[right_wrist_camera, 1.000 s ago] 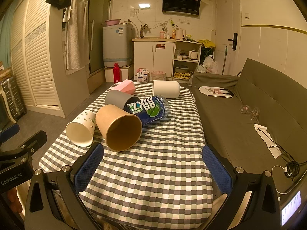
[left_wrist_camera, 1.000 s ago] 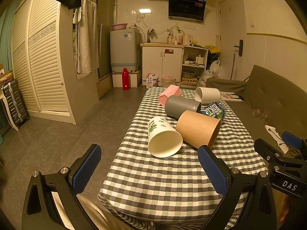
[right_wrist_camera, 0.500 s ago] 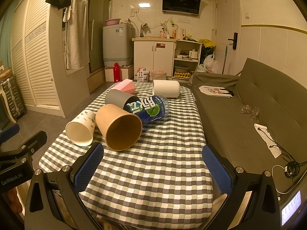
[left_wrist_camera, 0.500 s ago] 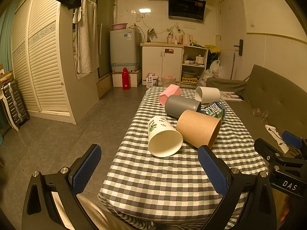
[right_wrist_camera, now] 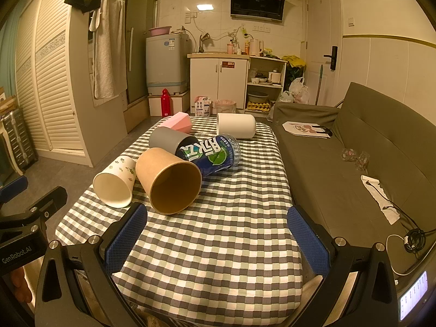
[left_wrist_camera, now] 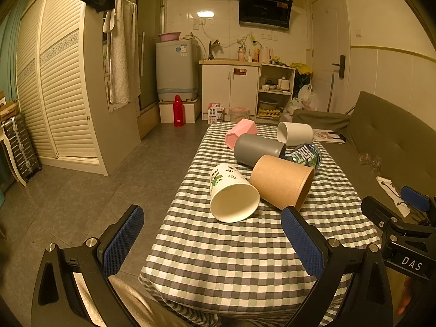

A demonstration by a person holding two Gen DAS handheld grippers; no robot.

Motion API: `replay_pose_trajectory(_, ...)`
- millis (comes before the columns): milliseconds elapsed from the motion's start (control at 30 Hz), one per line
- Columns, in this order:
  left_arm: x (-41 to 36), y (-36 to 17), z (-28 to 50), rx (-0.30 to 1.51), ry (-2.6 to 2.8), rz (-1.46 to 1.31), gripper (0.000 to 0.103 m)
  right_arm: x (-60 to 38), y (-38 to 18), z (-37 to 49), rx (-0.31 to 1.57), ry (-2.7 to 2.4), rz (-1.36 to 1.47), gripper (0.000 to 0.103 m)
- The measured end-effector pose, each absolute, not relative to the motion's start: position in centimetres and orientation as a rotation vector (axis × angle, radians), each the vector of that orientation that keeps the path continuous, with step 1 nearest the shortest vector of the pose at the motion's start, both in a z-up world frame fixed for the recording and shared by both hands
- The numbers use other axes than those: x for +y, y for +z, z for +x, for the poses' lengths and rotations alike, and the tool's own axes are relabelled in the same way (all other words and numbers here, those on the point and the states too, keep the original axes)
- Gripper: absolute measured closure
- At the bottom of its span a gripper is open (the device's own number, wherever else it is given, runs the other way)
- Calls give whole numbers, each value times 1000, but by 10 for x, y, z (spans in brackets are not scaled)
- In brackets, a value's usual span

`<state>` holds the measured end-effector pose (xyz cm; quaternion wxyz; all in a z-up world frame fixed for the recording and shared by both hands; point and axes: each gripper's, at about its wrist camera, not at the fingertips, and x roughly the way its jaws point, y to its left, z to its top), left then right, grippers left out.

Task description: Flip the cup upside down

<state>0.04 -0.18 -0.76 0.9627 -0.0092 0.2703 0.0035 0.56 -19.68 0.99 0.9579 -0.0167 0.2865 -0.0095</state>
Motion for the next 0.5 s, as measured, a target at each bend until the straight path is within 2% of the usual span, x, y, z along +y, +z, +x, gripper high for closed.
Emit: replay_pose_trajectory(500, -6, -23, 10, 568, 7, -19, 0, -188, 3, 9, 584, -11, -55, 0)
